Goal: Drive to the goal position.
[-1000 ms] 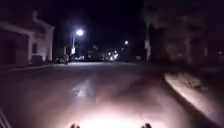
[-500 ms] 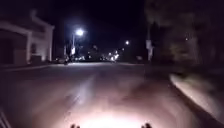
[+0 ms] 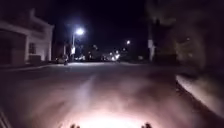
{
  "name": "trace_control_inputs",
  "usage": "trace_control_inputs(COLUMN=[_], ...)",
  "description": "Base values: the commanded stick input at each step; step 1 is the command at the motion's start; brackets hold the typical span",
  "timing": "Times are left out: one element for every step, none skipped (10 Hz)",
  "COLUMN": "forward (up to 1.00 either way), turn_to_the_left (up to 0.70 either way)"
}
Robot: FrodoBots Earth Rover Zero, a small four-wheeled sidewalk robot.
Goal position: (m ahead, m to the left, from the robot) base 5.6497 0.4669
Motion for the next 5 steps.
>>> trace_control_inputs(forward=[0.7,0.7,0.7,0.7,0.7], turn_to_the_left=[-0.3,-0.22,0.0,0.0,-0.31])
